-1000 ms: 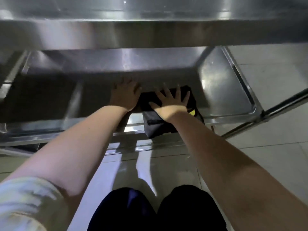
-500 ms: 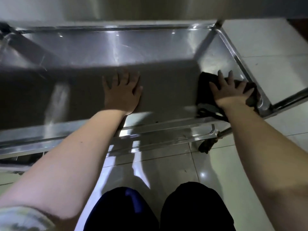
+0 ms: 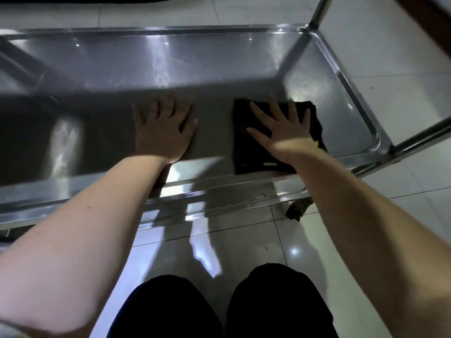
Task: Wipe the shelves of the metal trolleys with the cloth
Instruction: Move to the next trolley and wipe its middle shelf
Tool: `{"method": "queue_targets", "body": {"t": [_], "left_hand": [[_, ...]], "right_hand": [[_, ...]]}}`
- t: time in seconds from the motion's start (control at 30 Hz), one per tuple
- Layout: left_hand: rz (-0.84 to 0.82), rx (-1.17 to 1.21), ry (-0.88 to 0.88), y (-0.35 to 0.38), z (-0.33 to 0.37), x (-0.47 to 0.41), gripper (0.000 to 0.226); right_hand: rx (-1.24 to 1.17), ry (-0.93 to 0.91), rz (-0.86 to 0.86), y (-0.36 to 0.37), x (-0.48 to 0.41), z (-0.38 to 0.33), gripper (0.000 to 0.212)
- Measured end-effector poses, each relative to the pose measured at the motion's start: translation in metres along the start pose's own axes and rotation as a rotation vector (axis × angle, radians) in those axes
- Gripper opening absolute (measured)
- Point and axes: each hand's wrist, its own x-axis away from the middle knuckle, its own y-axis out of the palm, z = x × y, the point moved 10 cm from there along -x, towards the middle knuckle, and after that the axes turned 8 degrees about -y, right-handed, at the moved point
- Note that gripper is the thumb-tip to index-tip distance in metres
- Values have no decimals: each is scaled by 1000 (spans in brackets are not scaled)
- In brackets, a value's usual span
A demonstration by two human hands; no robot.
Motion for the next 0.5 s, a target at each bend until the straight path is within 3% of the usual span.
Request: {"method": "queue_targets", "body": {"t": [0.13,0.23,0.4,0.5], "left_hand": [[-19,-19,0,0,6,-1,64],[-25,-33,3,1,9,1,64],[-25,-50,-4,0,9,1,61],[-38,-30,-10,0,7,-1,62]], "right_hand": [[-56,355,-56,0,23,106,64],[-82,452,-13,0,18,83,64],[-68,-60,37,-1,-24,-75,55],[-36,-153,43,-7,-41,-50,56]]}}
